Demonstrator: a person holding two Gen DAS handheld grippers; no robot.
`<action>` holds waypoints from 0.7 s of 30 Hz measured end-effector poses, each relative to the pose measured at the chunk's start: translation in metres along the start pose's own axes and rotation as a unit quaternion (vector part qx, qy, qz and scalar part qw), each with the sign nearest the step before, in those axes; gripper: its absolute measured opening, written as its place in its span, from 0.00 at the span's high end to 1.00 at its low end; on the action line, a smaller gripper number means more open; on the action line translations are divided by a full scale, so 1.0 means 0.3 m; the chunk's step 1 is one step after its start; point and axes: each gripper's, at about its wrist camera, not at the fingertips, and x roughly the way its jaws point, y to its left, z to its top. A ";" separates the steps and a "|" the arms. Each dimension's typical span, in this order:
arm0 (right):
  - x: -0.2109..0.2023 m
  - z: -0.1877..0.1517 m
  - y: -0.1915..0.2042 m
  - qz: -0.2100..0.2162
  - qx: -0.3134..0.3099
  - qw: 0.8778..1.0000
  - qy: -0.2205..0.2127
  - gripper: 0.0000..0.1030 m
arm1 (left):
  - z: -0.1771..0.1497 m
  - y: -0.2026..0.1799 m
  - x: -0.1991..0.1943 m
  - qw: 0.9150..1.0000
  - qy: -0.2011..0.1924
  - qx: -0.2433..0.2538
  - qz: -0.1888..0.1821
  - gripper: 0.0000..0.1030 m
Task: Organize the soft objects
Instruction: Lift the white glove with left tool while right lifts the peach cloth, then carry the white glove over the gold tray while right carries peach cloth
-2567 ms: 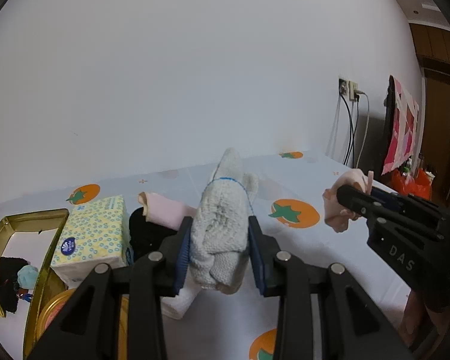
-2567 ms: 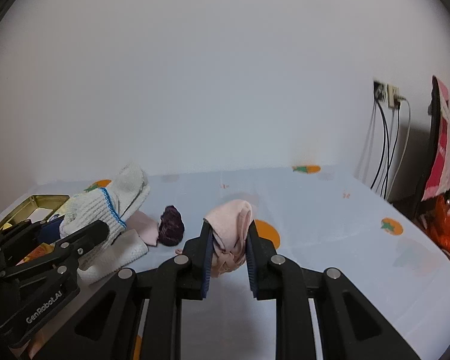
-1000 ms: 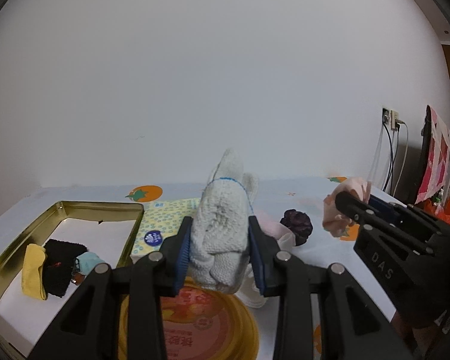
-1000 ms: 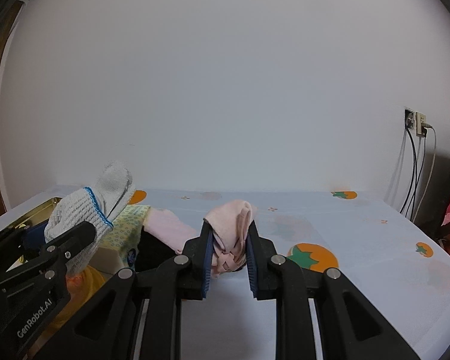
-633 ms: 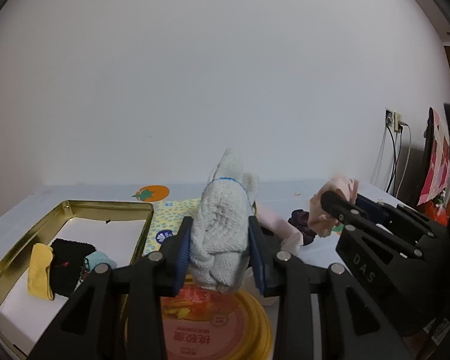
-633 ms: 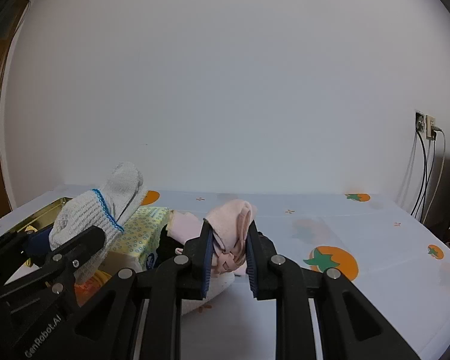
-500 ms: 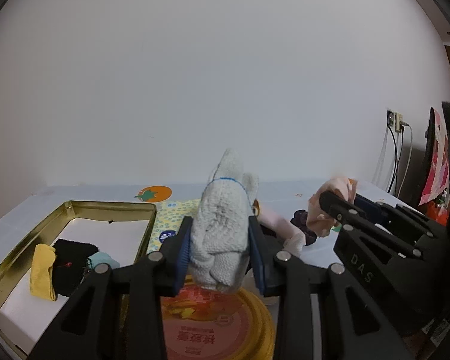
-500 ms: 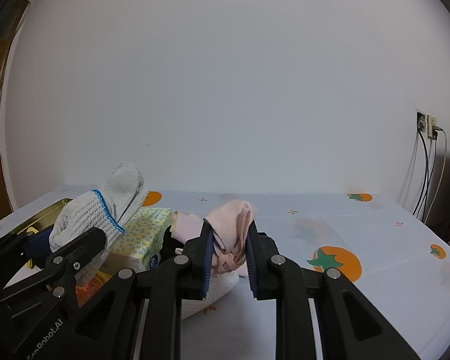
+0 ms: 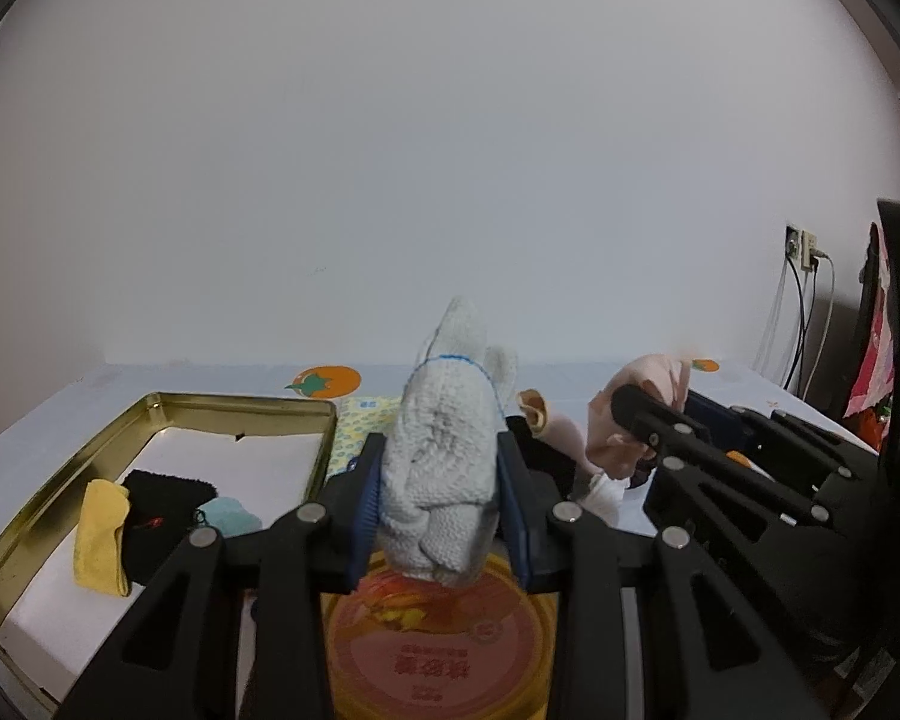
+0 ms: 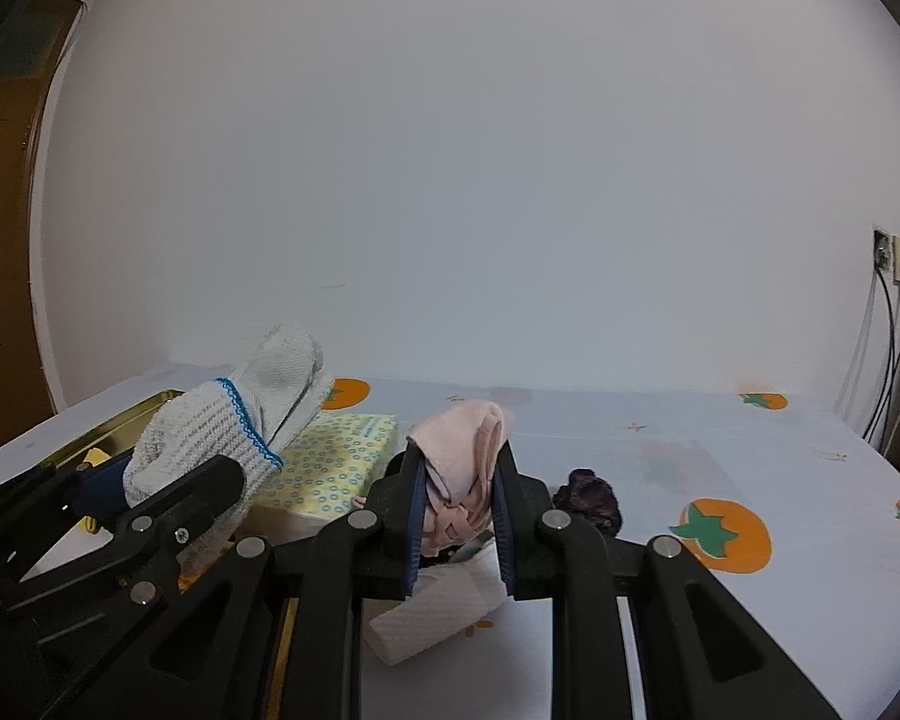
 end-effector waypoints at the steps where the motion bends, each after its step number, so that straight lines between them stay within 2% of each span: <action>1: 0.009 0.001 -0.003 0.004 0.002 1.000 0.003 0.79 | 0.000 0.003 0.005 1.000 0.005 -0.002 -0.001 0.67; 8: 0.070 0.007 -0.014 0.024 -0.009 1.000 0.014 0.79 | -0.006 0.045 0.051 0.998 0.042 -0.034 -0.016 0.67; 14: 0.129 0.006 -0.011 0.036 0.001 0.999 0.030 0.79 | -0.003 0.055 0.067 0.998 0.045 -0.036 -0.005 0.67; 21: 0.200 0.014 -0.030 0.044 0.000 0.998 0.049 0.79 | 0.006 0.090 0.084 0.997 0.066 -0.048 0.012 0.67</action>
